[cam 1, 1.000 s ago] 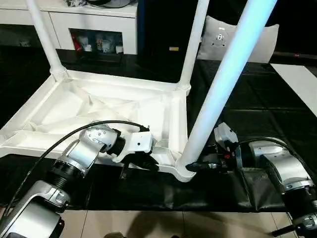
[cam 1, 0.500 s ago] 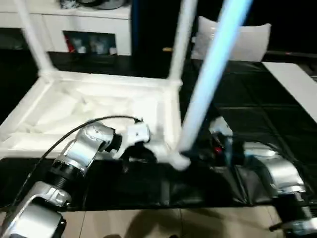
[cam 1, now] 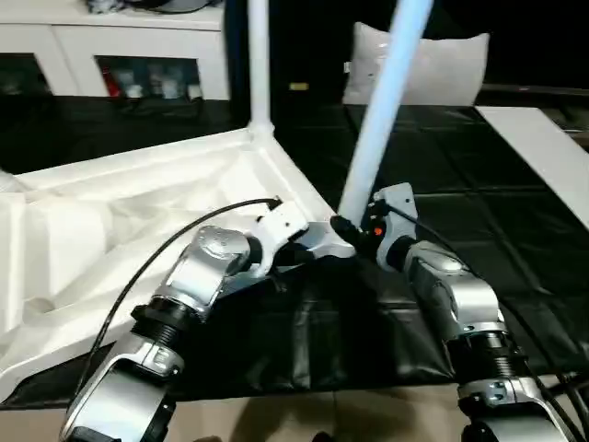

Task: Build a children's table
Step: Rotate leg to tighten

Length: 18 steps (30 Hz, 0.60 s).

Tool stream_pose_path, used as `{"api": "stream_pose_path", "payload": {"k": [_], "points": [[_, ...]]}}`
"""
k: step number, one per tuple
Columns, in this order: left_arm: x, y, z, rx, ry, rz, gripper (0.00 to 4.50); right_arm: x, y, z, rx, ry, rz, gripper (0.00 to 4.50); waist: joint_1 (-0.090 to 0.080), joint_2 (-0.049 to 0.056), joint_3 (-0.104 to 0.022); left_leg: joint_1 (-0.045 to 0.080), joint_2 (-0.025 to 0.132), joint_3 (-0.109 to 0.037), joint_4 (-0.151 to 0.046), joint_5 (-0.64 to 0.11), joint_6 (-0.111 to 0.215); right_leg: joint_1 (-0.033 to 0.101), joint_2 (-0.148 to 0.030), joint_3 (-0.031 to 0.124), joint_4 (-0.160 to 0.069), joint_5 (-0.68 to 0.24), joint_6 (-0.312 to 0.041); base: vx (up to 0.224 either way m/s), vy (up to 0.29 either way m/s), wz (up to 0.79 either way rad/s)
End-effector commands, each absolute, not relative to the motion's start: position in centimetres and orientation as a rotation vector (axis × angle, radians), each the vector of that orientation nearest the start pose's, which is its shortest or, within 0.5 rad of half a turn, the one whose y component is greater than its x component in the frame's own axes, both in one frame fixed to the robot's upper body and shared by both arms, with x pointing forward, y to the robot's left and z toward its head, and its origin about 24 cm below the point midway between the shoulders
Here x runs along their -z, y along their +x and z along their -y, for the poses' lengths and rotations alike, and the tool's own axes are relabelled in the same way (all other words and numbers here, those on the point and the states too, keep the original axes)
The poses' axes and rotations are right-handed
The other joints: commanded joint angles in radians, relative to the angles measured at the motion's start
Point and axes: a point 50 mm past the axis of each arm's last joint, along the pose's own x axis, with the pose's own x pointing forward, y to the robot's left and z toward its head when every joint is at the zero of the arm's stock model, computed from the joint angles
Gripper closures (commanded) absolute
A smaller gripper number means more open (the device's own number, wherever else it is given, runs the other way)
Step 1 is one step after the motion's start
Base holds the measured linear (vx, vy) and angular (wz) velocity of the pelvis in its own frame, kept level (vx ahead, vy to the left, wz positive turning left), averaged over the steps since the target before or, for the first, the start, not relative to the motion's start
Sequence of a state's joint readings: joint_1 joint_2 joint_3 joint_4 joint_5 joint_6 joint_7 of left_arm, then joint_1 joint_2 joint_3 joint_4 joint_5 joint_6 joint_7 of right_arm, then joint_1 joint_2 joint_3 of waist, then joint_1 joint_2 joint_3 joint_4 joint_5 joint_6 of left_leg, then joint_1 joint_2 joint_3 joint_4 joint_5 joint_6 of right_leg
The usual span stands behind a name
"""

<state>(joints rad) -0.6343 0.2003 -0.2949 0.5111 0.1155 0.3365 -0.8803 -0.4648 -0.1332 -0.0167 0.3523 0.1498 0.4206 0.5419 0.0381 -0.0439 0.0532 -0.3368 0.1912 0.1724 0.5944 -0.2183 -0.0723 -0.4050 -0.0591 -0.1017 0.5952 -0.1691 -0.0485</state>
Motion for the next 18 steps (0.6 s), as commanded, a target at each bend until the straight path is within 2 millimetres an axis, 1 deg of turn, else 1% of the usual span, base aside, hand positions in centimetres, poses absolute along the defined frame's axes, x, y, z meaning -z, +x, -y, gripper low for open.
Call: {"api": "stream_pose_path", "payload": {"k": [1, 2, 3, 4, 6, 7, 8, 9, 10, 11, 12, 13, 14, 15, 16, 17, 18], "points": [[-6.8, 32.6, -6.6, 1.175, 0.424, -0.353, 4.50, -6.4, 32.1, 11.4, -0.734, 0.075, -0.272, 1.41, 0.006, 0.003, -0.072, -0.009, 0.041, -0.010, -0.057, -0.004, 0.095, 0.072, -0.092, 0.066, -0.055, -0.109, -0.199, 0.000, 0.000, 0.00], [-6.8, 32.6, -6.6, 1.175, 0.424, -0.353, 4.50, -6.4, 32.1, 11.4, -0.734, 0.075, -0.272, 1.15, 0.006, 0.002, -0.071, -0.009, 0.041, -0.010, -0.057, -0.012, 0.094, 0.072, -0.093, 0.067, -0.056, -0.119, -0.198, 0.000, 0.000, 0.00], [-6.7, 32.6, -7.1, 1.180, 0.442, -0.358, 4.50, -6.2, 31.8, 12.0, -0.764, 0.052, -0.278, 1.15, 0.007, 0.003, -0.070, -0.009, 0.041, -0.010, -0.058, -0.021, 0.089, 0.072, -0.093, 0.067, -0.058, -0.142, -0.193, 0.000, 0.000, 0.00], [-6.7, 32.6, -7.1, 1.180, 0.442, -0.358, 4.50, -6.2, 31.8, 12.0, -0.764, 0.052, -0.278, 1.07, 0.009, 0.002, -0.069, -0.009, 0.039, -0.008, -0.057, -0.035, 0.087, 0.072, -0.093, 0.067, -0.064, -0.170, -0.181, 0.000, 0.000, 0.00], [-6.5, 32.5, -7.7, 1.199, 0.464, -0.369, 4.50, -6.1, 31.3, 12.9, -0.817, 0.026, -0.276, 0.99, 0.011, 0.003, -0.068, -0.007, 0.042, -0.009, -0.059, -0.051, 0.080, 0.070, -0.093, 0.066, -0.067, -0.203, -0.170, 0.000, 0.000, 0.00], [-6.5, 32.5, -7.7, 1.199, 0.464, -0.369, 4.50, -6.1, 31.3, 12.9, -0.817, 0.026, -0.276, 0.87, 0.012, 0.001, -0.066, -0.009, 0.040, -0.009, -0.059, -0.060, 0.076, 0.071, -0.092, 0.065, -0.071, -0.228, -0.159, 0.000, 0.000, 0.00], [-6.5, 32.5, -7.7, 1.200, 0.465, -0.373, 4.50, -6.1, 31.3, 12.9, -0.822, 0.023, -0.275, 0.63, 0.013, 0.002, -0.066, -0.007, 0.041, -0.009, -0.059, -0.064, 0.073, 0.070, -0.092, 0.065, -0.071, -0.237, -0.156, 0.000, 0.000, 0.00], [-6.5, 32.3, -8.1, 1.243, 0.499, -0.362, 4.50, -6.3, 31.0, 13.8, -0.871, -0.011, -0.272, 0.63, 0.015, 0.004, -0.066, -0.007, 0.040, -0.011, -0.060, -0.072, 0.072, 0.069, -0.092, 0.063, -0.075, -0.258, -0.148, 0.000, 0.000, 0.00], [-6.5, 32.1, -8.3, 1.277, 0.524, -0.354, 4.50, -6.4, 30.8, 14.5, -0.907, -0.036, -0.273, 0.58, 0.015, 0.001, -0.066, -0.007, 0.040, -0.009, -0.059, -0.078, 0.072, 0.070, -0.092, 0.064, -0.076, -0.267, -0.141, 0.000, 0.000, 0.00], [-6.5, 31.9, -8.7, 1.324, 0.535, -0.359, 4.50, -6.7, 30.4, 15.3, -0.966, -0.070, -0.267, 0.52, 0.019, 0.006, -0.065, -0.007, 0.040, -0.010, -0.059, -0.079, 0.075, 0.069, -0.092, 0.065, -0.076, -0.269, -0.137, 0.000, 0.000, 0.00], [-6.5, 31.8, -8.8, 1.332, 0.536, -0.360, 4.50, -6.8, 30.3, 15.4, -0.976, -0.076, -0.266, 0.42, 0.023, 0.003, -0.066, -0.006, 0.042, -0.009, -0.058, -0.081, 0.080, 0.069, -0.091, 0.066, -0.075, -0.259, -0.136, 0.000, 0.000, 0.00], [-6.6, 31.4, -9.1, 1.408, 0.555, -0.354, 4.50, -7.2, 29.7, 16.3, -1.068, -0.122, -0.260, 0.42, 0.024, 0.003, -0.066, -0.006, 0.043, -0.010, -0.059, -0.078, 0.082, 0.068, -0.092, 0.066, -0.072, -0.248, -0.142, 0.000, 0.000, 0.00], [-6.7, 31.2, -9.2, 1.435, 0.565, -0.348, 4.50, -7.3, 29.4, 16.5, -1.100, -0.136, -0.259, 0.42, 0.028, 0.004, -0.067, -0.005, 0.045, -0.010, -0.059, -0.080, 0.087, 0.068, -0.092, 0.066, -0.071, -0.235, -0.147, 0.000, 0.000, 0.00], [-6.7, 31.2, -9.3, 1.446, 0.568, -0.346, 4.50, -7.4, 29.3, 16.6, -1.112, -0.142, -0.259, 0.42, 0.029, 0.003, -0.066, -0.007, 0.045, -0.010, -0.059, -0.082, 0.090, 0.069, -0.092, 0.066, -0.069, -0.227, -0.154, 0.000, 0.000, 0.00], [-6.6, 30.9, -9.5, 1.484, 0.592, -0.357, 4.50, -7.5, 29.0, 17.0, -1.165, -0.154, -0.269, 0.42, 0.030, 0.004, -0.066, -0.006, 0.046, -0.010, -0.059, -0.078, 0.089, 0.068, -0.092, 0.066, -0.068, -0.223, -0.157, 0.000, 0.000, 0.00], [-6.4, 30.5, -10.0, 1.557, 0.642, -0.390, 4.50, -7.6, 28.6, 17.6, -1.228, -0.175, -0.294, 0.42, 0.033, 0.004, -0.066, -0.004, 0.047, -0.010, -0.059, -0.087, 0.092, 0.067, -0.093, 0.065, -0.069, -0.234, -0.161, 0.000, 0.000, 0.00], [-6.3, 30.3, -10.3, 1.592, 0.663, -0.407, 4.50, -7.5, 28.5, 17.9, -1.255, -0.185, -0.307, 0.42, 0.035, 0.004, -0.065, -0.003, 0.048, -0.011, -0.060, -0.090, 0.093, 0.066, -0.093, 0.065, -0.070, -0.240, -0.165, 0.000, 0.000, 0.00]]}}
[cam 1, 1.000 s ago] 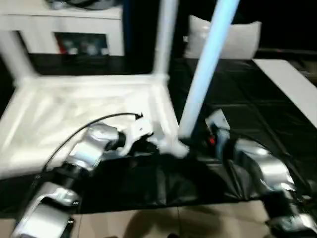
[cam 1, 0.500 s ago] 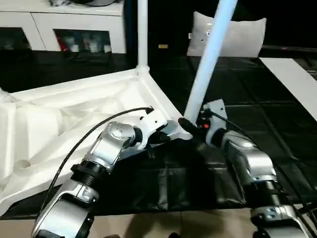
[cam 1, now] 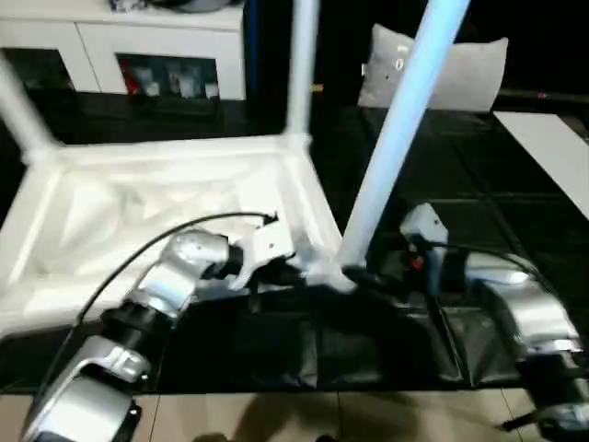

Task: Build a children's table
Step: Rotate leg to tighten

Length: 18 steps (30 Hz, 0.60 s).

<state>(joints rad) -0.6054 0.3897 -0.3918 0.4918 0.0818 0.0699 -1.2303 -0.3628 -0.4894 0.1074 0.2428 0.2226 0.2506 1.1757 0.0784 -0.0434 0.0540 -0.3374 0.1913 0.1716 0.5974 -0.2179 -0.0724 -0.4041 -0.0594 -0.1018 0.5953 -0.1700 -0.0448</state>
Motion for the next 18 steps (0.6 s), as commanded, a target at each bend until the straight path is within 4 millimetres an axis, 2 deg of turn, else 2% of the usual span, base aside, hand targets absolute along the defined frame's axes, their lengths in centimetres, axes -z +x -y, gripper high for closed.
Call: {"api": "stream_pose_path", "payload": {"k": [1, 4, 6, 7, 11, 13, 15, 17, 18], "points": [[-6.3, 30.0, -10.4, 1.624, 0.679, -0.419, 4.50, -7.5, 28.4, 18.1, -1.275, -0.194, -0.318, 0.59, -0.002, 0.004, -0.066, -0.002, 0.048, -0.009, -0.063, -0.088, 0.090, 0.065, -0.092, 0.066, -0.068, -0.235, -0.172, 0.000, 0.000, 0.00], [-6.3, 29.6, -10.6, 1.692, 0.696, -0.428, 4.50, -7.4, 28.2, 18.1, -1.319, -0.196, -0.332, 0.78, 0.007, 0.003, -0.064, -0.001, 0.048, -0.007, -0.064, -0.092, 0.080, 0.064, -0.093, 0.066, -0.070, -0.253, -0.171, 0.000, 0.000, 0.00], [-6.3, 29.4, -10.7, 1.721, 0.703, -0.434, 4.50, -7.4, 28.1, 18.1, -1.342, -0.195, -0.338, 0.81, 0.010, 0.002, -0.064, 0.000, 0.048, -0.007, -0.065, -0.106, 0.072, 0.064, -0.093, 0.063, -0.074, -0.292, -0.157, 0.000, 0.000, 0.00], [-6.3, 29.2, -10.7, 1.741, 0.710, -0.438, 4.50, -7.3, 28.0, 17.9, -1.363, -0.189, -0.344, 1.12, 0.009, 0.002, -0.063, -0.001, 0.048, -0.009, -0.065, -0.107, 0.068, 0.064, -0.092, 0.063, -0.074, -0.299, -0.154, 0.000, 0.000, 0.00], [-6.4, 29.1, -10.9, 1.775, 0.726, -0.438, 4.50, -7.1, 27.6, 17.5, -1.427, -0.156, -0.350, 1.24, 0.008, 0.001, -0.065, -0.002, 0.048, -0.009, -0.065, -0.107, 0.063, 0.065, -0.092, 0.063, -0.072, -0.291, -0.155, 0.000, 0.000, 0.00], [-6.5, 29.1, -10.9, 1.782, 0.730, -0.435, 4.50, -7.0, 27.4, 17.3, -1.454, -0.135, -0.356, 1.63, 0.010, 0.002, -0.066, -0.001, 0.047, -0.008, -0.064, -0.097, 0.064, 0.065, -0.092, 0.063, -0.071, -0.282, -0.155, 0.000, 0.000, 0.00], [-6.5, 29.1, -10.8, 1.790, 0.726, -0.430, 4.50, -6.8, 27.3, 17.1, -1.470, -0.122, -0.360, 1.64, 0.011, 0.002, -0.067, -0.002, 0.048, -0.008, -0.063, -0.097, 0.066, 0.065, -0.090, 0.063, -0.070, -0.276, -0.157, 0.000, 0.000, 0.00], [-6.6, 29.1, -10.7, 1.797, 0.717, -0.426, 4.50, -6.6, 27.2, 17.0, -1.480, -0.104, -0.363, 2.03, 0.010, 0.002, -0.066, -0.003, 0.047, -0.009, -0.064, -0.093, 0.064, 0.066, -0.090, 0.062, -0.070, -0.272, -0.157, 0.000, 0.000, 0.00], [-6.5, 29.1, -10.7, 1.799, 0.714, -0.426, 4.50, -6.6, 27.2, 16.9, -1.483, -0.097, -0.363, 2.03, 0.011, 0.002, -0.067, -0.003, 0.047, -0.008, -0.063, -0.093, 0.064, 0.066, -0.091, 0.063, -0.070, -0.275, -0.157, 0.000, 0.000, 0.00]]}}
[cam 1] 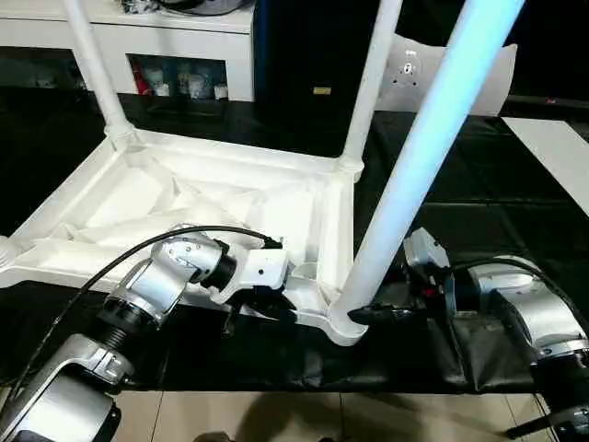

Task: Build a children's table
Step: Rotate leg to tighten

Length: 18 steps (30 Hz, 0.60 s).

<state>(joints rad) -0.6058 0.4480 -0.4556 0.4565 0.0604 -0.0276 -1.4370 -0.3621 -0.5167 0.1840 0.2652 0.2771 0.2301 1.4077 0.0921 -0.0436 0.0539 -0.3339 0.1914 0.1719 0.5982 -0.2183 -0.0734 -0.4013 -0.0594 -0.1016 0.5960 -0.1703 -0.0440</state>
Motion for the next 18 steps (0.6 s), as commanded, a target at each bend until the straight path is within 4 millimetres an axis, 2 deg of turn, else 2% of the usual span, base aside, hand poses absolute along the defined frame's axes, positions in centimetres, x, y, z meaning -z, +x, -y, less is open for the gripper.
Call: {"api": "stream_pose_path", "payload": {"k": [1, 5, 10, 12, 15, 16, 17, 18], "points": [[-6.5, 29.1, -10.6, 1.800, 0.712, -0.426, 4.50, -6.5, 27.2, 16.8, -1.488, -0.089, -0.362, 2.09, -0.003, 0.002, -0.067, -0.006, 0.047, -0.008, -0.064, -0.094, 0.065, 0.063, -0.091, 0.062, -0.071, -0.277, -0.158, 0.000, 0.000, 0.00], [-6.4, 29.1, -10.7, 1.789, 0.688, -0.431, 4.50, -6.6, 27.0, 16.5, -1.507, -0.037, -0.356, 2.48, -0.002, 0.002, -0.067, -0.007, 0.046, -0.008, -0.064, -0.093, 0.063, 0.064, -0.090, 0.062, -0.073, -0.288, -0.150, 0.000, 0.000, 0.00], [-6.6, 29.4, -10.3, 1.730, 0.585, -0.426, 4.50, -6.8, 27.0, 16.1, -1.470, 0.037, -0.315, 2.56, -0.002, 0.002, -0.066, -0.006, 0.046, -0.007, -0.064, -0.096, 0.060, 0.062, -0.089, 0.061, -0.074, -0.293, -0.151, 0.000, 0.000, 0.00], [-6.9, 30.0, -9.7, 1.656, 0.526, -0.417, 4.50, -6.9, 27.4, 15.5, -1.367, 0.094, -0.303, 2.56, -0.004, 0.005, -0.063, -0.004, 0.046, -0.009, -0.067, -0.098, 0.051, 0.060, -0.088, 0.061, -0.078, -0.309, -0.143, 0.000, 0.000, 0.00], [-7.1, 30.9, -8.7, 1.532, 0.483, -0.396, 4.50, -6.6, 28.3, 14.5, -1.217, 0.084, -0.309, 2.56, -0.011, 0.005, -0.060, -0.002, 0.038, -0.011, -0.066, -0.126, 0.033, 0.059, -0.090, 0.056, -0.093, -0.415, -0.107, 0.000, 0.000, 0.00], [-7.1, 31.0, -8.5, 1.517, 0.477, -0.392, 4.50, -6.5, 28.5, 14.4, -1.189, 0.075, -0.313, 2.56, -0.015, 0.003, -0.060, -0.006, 0.035, -0.011, -0.066, -0.125, 0.030, 0.061, -0.089, 0.055, -0.094, -0.431, -0.097, 0.000, 0.000, 0.00], [-7.2, 31.5, -7.8, 1.458, 0.450, -0.375, 4.50, -6.0, 29.1, 14.0, -1.079, 0.050, -0.329, 2.56, -0.019, 0.002, -0.062, -0.007, 0.034, -0.012, -0.065, -0.121, 0.026, 0.061, -0.089, 0.054, -0.097, -0.446, -0.080, 0.000, 0.000, 0.00], [-7.3, 31.7, -7.4, 1.424, 0.432, -0.367, 4.50, -5.7, 29.5, 13.8, -1.011, 0.039, -0.341, 2.56, -0.029, 0.001, -0.063, -0.011, 0.032, -0.014, -0.066, -0.114, 0.020, 0.062, -0.086, 0.051, -0.096, -0.438, -0.074, 0.000, 0.000, 0.00]]}}
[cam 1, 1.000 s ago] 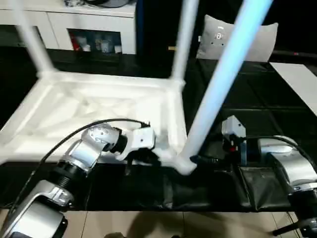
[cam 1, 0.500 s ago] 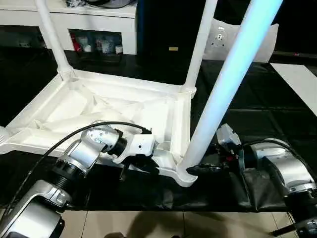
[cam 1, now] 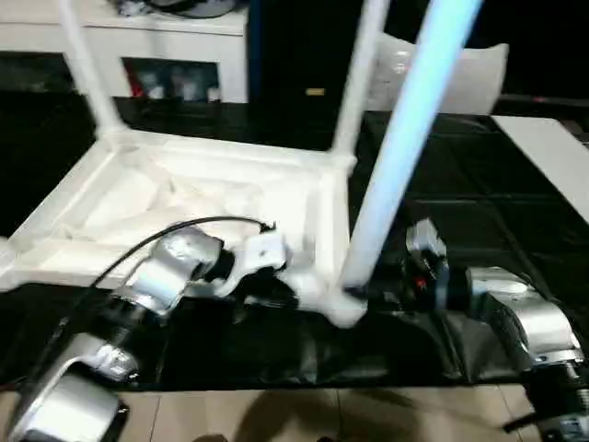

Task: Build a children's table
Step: Rotate leg to tighten

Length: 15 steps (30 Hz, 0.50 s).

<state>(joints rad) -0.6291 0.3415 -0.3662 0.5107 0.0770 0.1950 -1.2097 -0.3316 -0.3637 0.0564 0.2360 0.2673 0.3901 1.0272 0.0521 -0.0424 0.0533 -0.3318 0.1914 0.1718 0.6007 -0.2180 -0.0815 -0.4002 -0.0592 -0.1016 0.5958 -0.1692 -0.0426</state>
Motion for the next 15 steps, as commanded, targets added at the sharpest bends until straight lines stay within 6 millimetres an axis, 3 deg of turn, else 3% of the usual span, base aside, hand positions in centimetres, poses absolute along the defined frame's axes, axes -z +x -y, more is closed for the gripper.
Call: {"api": "stream_pose_path", "payload": {"k": [1, 2, 6, 7, 9, 12, 15], "points": [[-7.4, 31.9, -7.0, 1.399, 0.418, -0.361, 4.50, -5.5, 29.9, 13.6, -0.951, 0.039, -0.349, 2.56, 0.001, -0.001, -0.065, -0.015, 0.029, -0.015, -0.067, -0.108, 0.028, 0.062, -0.087, 0.051, -0.094, -0.430, -0.076, 0.000, 0.000, 0.00], [-7.4, 32.2, -6.6, 1.366, 0.404, -0.352, 4.50, -5.3, 30.4, 13.4, -0.867, 0.048, -0.361, 2.58, -0.010, -0.003, -0.064, -0.016, 0.027, -0.015, -0.065, -0.109, 0.031, 0.061, -0.085, 0.051, -0.095, -0.428, -0.080, 0.000, 0.000, 0.00], [-7.2, 32.8, -5.9, 1.301, 0.452, -0.329, 4.50, -5.1, 31.3, 12.9, -0.680, 0.061, -0.375, 2.59, -0.018, 0.001, -0.069, -0.015, 0.026, -0.014, -0.064, -0.080, 0.049, 0.060, -0.084, 0.055, -0.091, -0.379, -0.089, 0.000, 0.000, 0.00], [-7.2, 33.1, -5.9, 1.271, 0.474, -0.315, 4.50, -4.9, 31.4, 12.9, -0.662, 0.099, -0.373, 2.59, -0.017, 0.005, -0.069, -0.014, 0.028, -0.013, -0.064, -0.074, 0.059, 0.059, -0.083, 0.057, -0.090, -0.348, -0.098, 0.000, 0.000, 0.00], [-7.3, 33.6, -6.0, 1.237, 0.512, -0.273, 4.50, -4.8, 31.2, 13.1, -0.651, 0.126, -0.361, 2.05, -0.010, 0.011, -0.071, -0.014, 0.032, -0.014, -0.065, -0.062, 0.069, 0.061, -0.084, 0.059, -0.083, -0.288, -0.122, 0.000, 0.000, 0.00], [-7.5, 33.9, -6.3, 1.225, 0.543, -0.229, 4.50, -4.8, 30.9, 13.8, -0.631, 0.079, -0.340, 1.80, -0.004, 0.009, -0.072, -0.011, 0.041, -0.014, -0.066, -0.045, 0.072, 0.063, -0.088, 0.062, -0.069, -0.189, -0.159, 0.000, 0.000, 0.00], [-7.8, 34.0, -6.9, 1.197, 0.528, -0.186, 4.50, -5.0, 29.9, 15.0, -0.623, 0.097, -0.323, 1.43, 0.004, 0.004, -0.069, -0.012, 0.040, -0.011, -0.067, -0.067, 0.074, 0.067, -0.093, 0.064, -0.073, -0.210, -0.160, 0.000, 0.000, 0.00]]}}
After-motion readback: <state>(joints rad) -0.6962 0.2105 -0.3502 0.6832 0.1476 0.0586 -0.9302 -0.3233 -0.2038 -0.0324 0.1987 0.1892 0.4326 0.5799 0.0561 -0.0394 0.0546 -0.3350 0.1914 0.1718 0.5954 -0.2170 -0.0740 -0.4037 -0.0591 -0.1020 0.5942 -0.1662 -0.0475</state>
